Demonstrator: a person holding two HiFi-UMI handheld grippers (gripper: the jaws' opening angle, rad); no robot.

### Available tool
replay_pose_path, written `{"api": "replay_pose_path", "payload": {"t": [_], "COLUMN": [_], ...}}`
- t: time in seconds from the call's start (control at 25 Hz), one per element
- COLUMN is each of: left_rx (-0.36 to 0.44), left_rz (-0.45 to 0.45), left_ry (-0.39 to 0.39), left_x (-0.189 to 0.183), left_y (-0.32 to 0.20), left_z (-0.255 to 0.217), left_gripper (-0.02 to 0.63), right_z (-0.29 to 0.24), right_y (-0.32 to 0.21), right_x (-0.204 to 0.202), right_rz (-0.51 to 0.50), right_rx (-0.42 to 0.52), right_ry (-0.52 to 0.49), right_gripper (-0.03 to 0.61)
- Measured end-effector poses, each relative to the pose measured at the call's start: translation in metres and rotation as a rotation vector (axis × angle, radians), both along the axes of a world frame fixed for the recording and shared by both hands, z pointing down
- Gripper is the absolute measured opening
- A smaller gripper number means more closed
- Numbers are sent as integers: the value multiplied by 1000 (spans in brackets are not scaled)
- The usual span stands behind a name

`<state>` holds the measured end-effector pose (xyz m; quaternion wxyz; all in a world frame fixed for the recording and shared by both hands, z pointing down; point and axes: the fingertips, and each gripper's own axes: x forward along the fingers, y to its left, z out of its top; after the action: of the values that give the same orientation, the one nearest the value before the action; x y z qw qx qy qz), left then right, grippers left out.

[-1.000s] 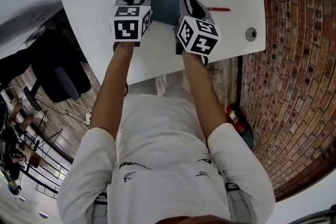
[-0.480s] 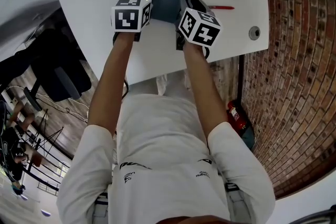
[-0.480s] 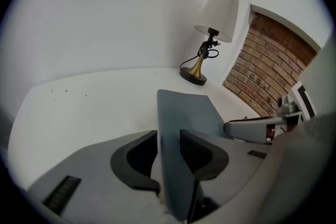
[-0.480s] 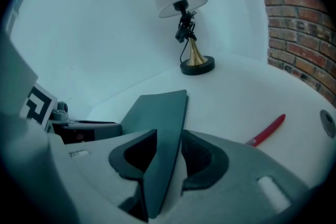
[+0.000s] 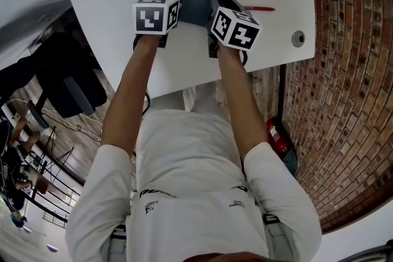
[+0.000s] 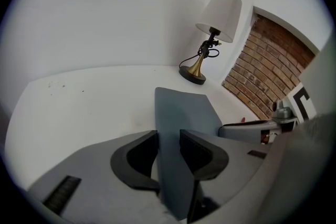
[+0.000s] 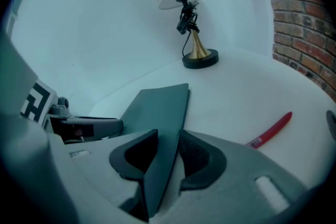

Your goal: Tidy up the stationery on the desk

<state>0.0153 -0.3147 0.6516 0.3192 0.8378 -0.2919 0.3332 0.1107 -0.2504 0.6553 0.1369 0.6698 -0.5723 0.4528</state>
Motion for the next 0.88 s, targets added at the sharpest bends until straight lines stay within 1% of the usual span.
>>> {"api": "replay_pose_path", "payload": {"t": [0.16,0.4,0.64,0.88], "left_rx": [-15,-23,-45,-51], "left_rz": [-14,-53,-109,-165], "left_ry": [-12,-28,-40,-52], "left_x": [-1,-8,-25,-39], "left_y": [5,18,42,66], "left_z": [-1,0,-1,-2], "left_gripper": [132,132,132,132], "right_z": [-2,-2,-2,-4], "right_y": [2,9,23,35], "right_x": [0,-4,-17,-29], "right_rz": [-21,-79,-174,-256], "right_rx": [-12,-19,-21,-27], "right_ry": [20,47,38,55], "right_gripper": [121,121,120,118]}}
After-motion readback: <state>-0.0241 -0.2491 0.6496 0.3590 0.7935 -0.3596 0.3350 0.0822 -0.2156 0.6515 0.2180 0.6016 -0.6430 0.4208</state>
